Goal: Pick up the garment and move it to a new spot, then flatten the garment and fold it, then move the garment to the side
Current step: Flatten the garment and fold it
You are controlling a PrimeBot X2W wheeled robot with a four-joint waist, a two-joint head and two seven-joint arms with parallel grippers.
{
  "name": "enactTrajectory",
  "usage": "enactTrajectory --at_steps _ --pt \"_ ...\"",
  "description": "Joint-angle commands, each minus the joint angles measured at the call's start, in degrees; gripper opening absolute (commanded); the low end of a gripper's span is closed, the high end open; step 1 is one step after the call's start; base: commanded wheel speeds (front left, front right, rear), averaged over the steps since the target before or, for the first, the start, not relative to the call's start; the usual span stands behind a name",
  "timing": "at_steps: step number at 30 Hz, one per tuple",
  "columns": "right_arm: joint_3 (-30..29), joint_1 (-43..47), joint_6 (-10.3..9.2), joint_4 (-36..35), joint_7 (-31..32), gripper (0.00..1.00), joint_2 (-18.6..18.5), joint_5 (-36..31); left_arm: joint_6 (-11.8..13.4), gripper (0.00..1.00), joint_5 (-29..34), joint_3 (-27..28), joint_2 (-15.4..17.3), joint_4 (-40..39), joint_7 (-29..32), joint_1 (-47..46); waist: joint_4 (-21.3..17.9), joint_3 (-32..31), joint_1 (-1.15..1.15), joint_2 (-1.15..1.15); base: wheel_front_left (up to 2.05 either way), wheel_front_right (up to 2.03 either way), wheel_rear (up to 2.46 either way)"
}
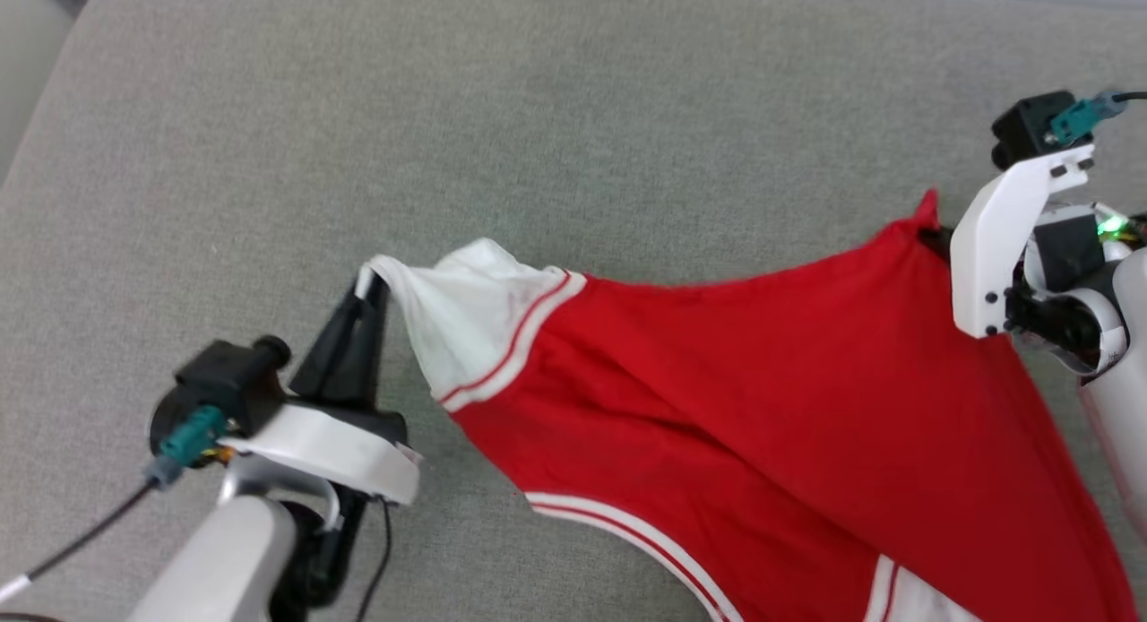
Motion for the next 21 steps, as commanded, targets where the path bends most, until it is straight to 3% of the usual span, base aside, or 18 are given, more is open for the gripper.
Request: enactTrajectory --at_steps 1,9,15,21 --pt "0.0 -1.0 -0.04 -0.7 -1.3 0.0 -0.6 -0.2 -0.3 0.0 -0.2 0.7 0.6 0.1 0.0 -1.3 -1.0 -1.7 -0.01 0.0 0.0 0.0 0.0" --pt "0.0 -4.0 -0.03 0.2 -9.6 0.0 0.6 -3.5 -2.7 0.0 -2.7 4.0 2.7 5.0 3.0 -11.8 -4.7 -8.4 -0.01 0.0 0.0 0.0 0.0" --pt "-1.3 -8.4 -0.04 3.3 -14.4 0.0 2.7 -6.1 -4.6 0.0 -3.9 5.3 1.1 17.4 5.2 -26.1 -7.2 -11.2 -0.01 0.0 0.0 0.0 0.0" --pt "-2.0 -15.5 -0.04 6.7 -19.5 0.0 4.5 -7.9 -6.8 0.0 -2.9 5.1 0.1 30.7 5.3 -40.6 -9.5 -10.0 -0.01 0.0 0.0 0.0 0.0"
